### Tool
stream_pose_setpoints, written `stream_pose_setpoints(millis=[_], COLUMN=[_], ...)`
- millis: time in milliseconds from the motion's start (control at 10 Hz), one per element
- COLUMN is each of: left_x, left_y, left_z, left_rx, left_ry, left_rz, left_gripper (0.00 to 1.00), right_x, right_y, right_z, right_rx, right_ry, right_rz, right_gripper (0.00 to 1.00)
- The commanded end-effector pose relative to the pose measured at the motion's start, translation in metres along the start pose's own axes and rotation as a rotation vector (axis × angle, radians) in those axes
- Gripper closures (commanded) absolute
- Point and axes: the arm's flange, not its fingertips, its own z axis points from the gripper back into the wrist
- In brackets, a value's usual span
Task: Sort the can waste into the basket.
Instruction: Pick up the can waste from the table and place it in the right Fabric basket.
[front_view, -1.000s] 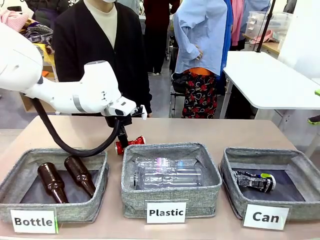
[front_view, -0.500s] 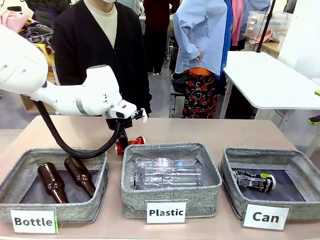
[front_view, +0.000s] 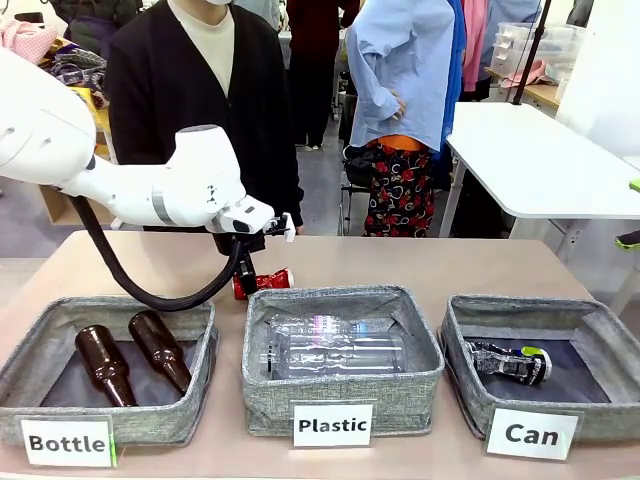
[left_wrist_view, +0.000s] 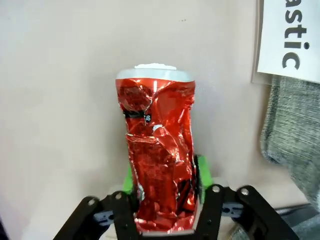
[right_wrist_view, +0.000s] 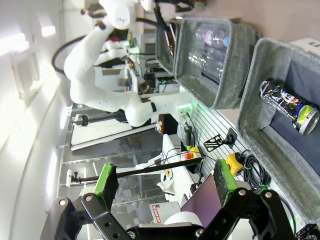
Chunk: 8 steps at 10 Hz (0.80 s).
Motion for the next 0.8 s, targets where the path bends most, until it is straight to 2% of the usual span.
stream_pose_setpoints(millis=[0,100,300,500,700], left_x=[-0.002,-0.004,-0.015,-0.036,-0.068], left_y=[-0.004,-0.003,-0.004,-0.018,-0.057], left_z=[0.002,0.008,0.039,0.098,0.158], left_rx=[0.008,0.025,0.083,0.157,0.155], left_ry=[0.000,-0.008,-0.048,-0.114,-0.161], left_rz=[0.008,0.013,0.032,0.030,-0.032], left_gripper=[1.00,0.96,1.00,1.00,1.00], right_x=[-0.001,-0.001,-0.001,-0.001,-0.001], right_y=[0.001,0.001,0.001,0.001,0.001], right_z=[0.002,0.002,0.002,0.002,0.002], right_rx=[-0.001,-0.001,-0.001,-0.001,-0.001], right_ry=[0.012,0.012,0.012,0.012,0.012], right_rz=[0.016,0.016,0.016,0.016,0.016], right_gripper=[0.00,0.00,0.00,0.00,0.00])
